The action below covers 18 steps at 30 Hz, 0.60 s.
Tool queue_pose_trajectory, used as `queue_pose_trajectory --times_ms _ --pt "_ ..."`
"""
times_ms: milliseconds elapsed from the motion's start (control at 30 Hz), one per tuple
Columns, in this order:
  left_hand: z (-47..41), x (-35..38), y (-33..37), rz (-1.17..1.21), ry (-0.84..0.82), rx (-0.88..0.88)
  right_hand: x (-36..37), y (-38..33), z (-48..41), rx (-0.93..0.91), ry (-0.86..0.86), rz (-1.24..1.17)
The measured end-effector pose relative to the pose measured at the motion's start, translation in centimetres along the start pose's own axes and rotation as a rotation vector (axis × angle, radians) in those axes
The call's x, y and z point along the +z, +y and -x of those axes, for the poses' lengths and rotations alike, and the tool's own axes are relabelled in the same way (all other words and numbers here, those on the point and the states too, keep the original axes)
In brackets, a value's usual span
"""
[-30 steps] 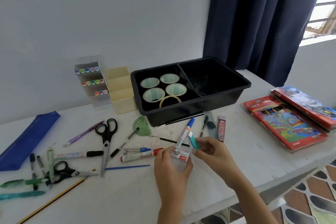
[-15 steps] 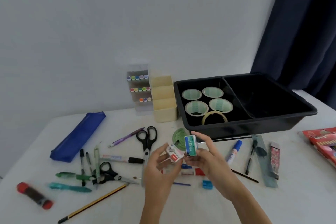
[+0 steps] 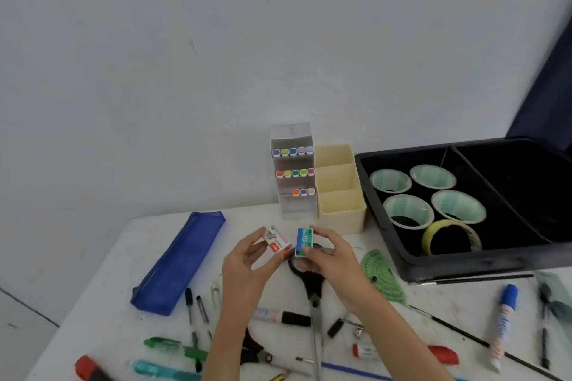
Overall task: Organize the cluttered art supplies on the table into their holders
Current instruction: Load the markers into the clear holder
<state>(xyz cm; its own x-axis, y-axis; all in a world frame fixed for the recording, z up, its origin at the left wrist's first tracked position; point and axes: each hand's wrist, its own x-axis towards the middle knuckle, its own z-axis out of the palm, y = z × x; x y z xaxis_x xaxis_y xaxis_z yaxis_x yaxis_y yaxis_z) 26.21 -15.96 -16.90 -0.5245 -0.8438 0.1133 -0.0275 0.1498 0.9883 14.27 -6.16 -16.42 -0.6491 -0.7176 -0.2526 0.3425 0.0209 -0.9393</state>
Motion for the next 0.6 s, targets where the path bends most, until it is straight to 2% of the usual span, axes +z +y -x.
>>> queue_pose_trajectory --times_ms 133,267,500,600 --pt "-3.7 -1.5 -1.2 -0.096 -0.066 -0.020 2.6 0.0 -4.3 0.004 0.068 0.011" --pt "-6.4 -2.1 -1.8 -0.114 -0.103 -0.022 4.6 0.2 -9.1 -0.010 0.248 0.041" --pt "-8.9 -3.6 -3.8 -0.116 -0.177 -0.080 5.9 1.7 -14.4 -0.045 0.500 0.290" --pt "-9.7 -3.8 -4.6 -0.117 -0.175 -0.094 6.3 2.2 -14.5 -0.096 0.544 0.350"
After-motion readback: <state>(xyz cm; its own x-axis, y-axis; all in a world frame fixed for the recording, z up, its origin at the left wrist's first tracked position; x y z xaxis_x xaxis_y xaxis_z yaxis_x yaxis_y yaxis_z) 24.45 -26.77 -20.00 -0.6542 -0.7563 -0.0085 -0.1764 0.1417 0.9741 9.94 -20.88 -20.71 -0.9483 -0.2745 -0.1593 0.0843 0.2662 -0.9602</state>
